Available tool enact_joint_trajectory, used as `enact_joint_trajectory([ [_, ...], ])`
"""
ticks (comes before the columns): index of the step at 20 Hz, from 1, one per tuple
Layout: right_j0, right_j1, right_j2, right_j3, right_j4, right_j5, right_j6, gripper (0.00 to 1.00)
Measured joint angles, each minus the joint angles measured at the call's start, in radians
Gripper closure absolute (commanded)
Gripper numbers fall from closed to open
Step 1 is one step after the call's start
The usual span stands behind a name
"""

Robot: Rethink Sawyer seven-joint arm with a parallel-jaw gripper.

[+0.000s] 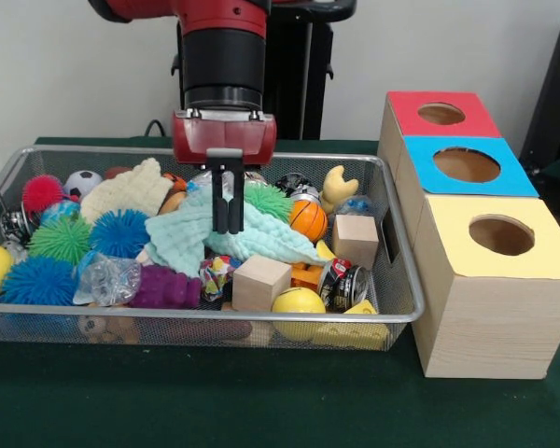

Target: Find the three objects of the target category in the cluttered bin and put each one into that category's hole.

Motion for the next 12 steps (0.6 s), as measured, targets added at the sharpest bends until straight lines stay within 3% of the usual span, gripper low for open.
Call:
enact_joint_trajectory([
  [2, 0.000, -0.010, 0.000, 0.001, 0.003, 0.000, 0.000, 1.00],
  [3, 0.000, -0.014, 0.000, 0.001, 0.004, 0.000, 0.000, 0.00],
  [12, -0.012, -0.011, 0.000, 0.001, 0.004, 0.000, 0.000, 0.00],
])
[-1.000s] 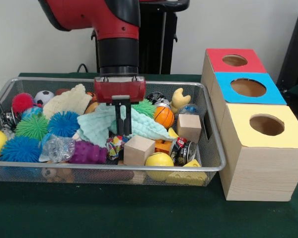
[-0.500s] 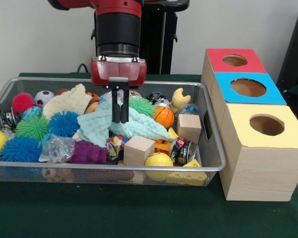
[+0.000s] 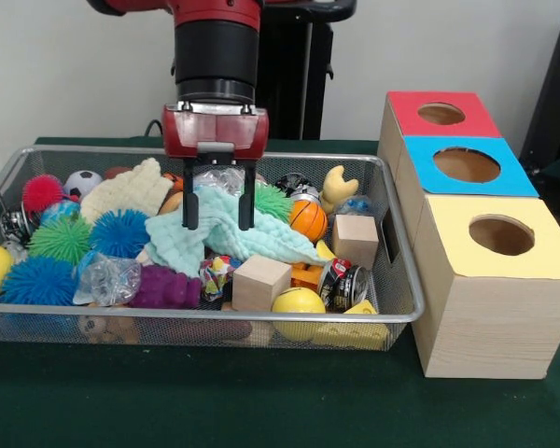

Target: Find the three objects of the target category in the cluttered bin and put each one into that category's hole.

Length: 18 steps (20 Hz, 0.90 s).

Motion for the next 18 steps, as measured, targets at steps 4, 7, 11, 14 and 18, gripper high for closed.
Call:
enact_joint_trajectory([
  [4, -0.010, 0.012, 0.000, 0.000, 0.000, 0.000, 0.000, 0.00],
  [7, -0.010, 0.019, 0.000, -0.005, -0.012, 0.023, 0.000, 0.00],
  [11, -0.009, 0.026, 0.003, -0.039, -0.055, 0.173, 0.000, 0.00],
  [14, -0.002, 0.038, 0.007, -0.086, -0.090, 0.382, 0.000, 0.00],
  [18, 0.013, 0.060, 0.023, -0.154, -0.139, 0.625, 0.000, 0.00],
])
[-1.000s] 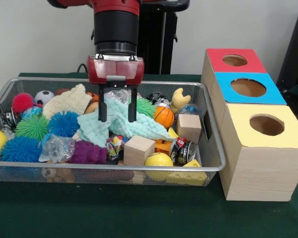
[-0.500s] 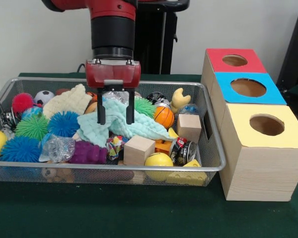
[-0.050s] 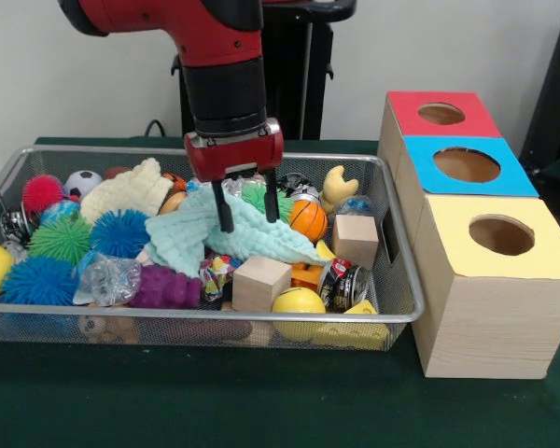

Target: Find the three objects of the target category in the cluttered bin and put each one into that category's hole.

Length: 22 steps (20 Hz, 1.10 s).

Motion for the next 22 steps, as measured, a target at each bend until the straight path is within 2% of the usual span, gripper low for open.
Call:
enact_joint_trajectory([
  [3, 0.004, 0.014, 0.025, -0.044, -0.037, 0.122, 0.000, 0.00],
  [7, 0.004, 0.024, 0.048, -0.077, -0.066, 0.164, 0.000, 0.00],
  [10, 0.000, 0.024, 0.077, -0.100, -0.087, 0.165, 0.000, 0.00],
  [22, -0.017, -0.013, 0.139, -0.132, -0.089, 0.175, 0.000, 0.00],
])
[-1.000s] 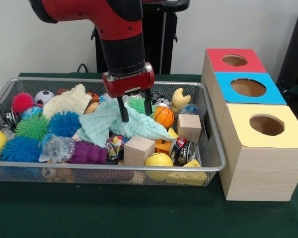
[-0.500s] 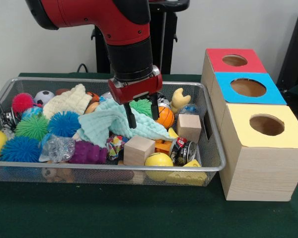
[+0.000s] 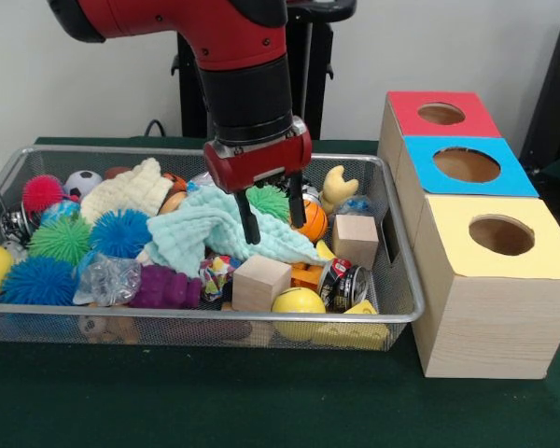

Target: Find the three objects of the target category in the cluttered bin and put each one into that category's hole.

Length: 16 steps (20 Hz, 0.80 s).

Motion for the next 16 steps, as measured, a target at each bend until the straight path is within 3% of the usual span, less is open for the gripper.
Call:
enact_joint_trajectory([
  [9, -0.015, -0.005, 0.012, -0.029, -0.005, 0.026, 0.000, 0.00],
  [16, -0.035, 0.052, 0.041, -0.122, -0.045, 0.054, -0.001, 0.00],
])
